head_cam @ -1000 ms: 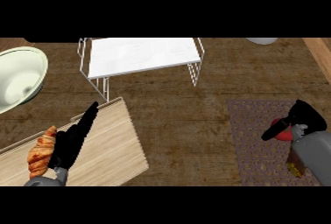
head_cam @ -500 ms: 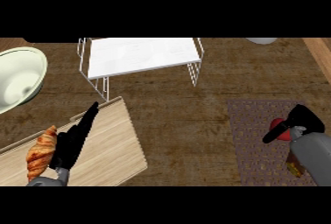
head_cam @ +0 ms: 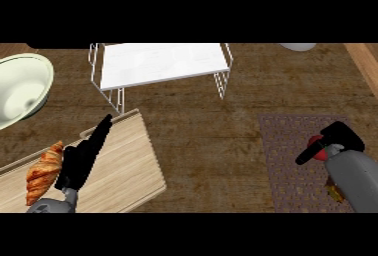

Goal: Pick the tomato from the placemat and place it in the tiered shelf

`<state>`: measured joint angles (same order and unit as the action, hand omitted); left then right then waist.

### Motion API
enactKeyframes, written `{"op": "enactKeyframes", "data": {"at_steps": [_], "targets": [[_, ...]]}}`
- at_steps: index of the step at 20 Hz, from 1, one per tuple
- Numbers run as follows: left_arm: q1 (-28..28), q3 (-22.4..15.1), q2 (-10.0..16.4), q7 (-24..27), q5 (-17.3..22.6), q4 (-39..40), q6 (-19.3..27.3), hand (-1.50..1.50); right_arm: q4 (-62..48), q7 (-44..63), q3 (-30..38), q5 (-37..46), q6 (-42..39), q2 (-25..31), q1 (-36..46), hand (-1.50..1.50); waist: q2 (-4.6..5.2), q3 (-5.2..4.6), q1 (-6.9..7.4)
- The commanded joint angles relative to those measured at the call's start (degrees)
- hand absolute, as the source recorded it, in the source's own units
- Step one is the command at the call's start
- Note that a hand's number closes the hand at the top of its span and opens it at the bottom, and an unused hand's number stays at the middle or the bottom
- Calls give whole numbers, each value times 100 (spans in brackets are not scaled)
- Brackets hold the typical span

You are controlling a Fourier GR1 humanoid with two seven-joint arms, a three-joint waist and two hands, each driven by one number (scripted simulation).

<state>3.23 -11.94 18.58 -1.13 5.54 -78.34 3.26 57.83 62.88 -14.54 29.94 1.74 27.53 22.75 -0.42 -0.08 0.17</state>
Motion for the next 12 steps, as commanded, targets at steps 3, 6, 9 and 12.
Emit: {"op": "enactKeyframes", "data": {"at_steps": [3, 6, 9, 12], "targets": [[-157, 203, -39, -223, -26, -27, -228, 0, -307, 64, 138, 456, 87, -406, 99, 150, 42, 8, 12], [-136, 209, -138, -175, -208, -66, -190, 0, -638, -432, 350, 631, 267, -327, 79, 150, 44, 8, 9], [-258, 63, -311, -138, -391, -188, -72, 0, -422, -42, 335, 959, 175, -207, 223, 150, 40, 7, 3], [-420, 141, -295, 20, -356, -154, -143, 0, 115, 415, 396, 1075, -135, -17, 276, 150, 31, 4, -9]]}}
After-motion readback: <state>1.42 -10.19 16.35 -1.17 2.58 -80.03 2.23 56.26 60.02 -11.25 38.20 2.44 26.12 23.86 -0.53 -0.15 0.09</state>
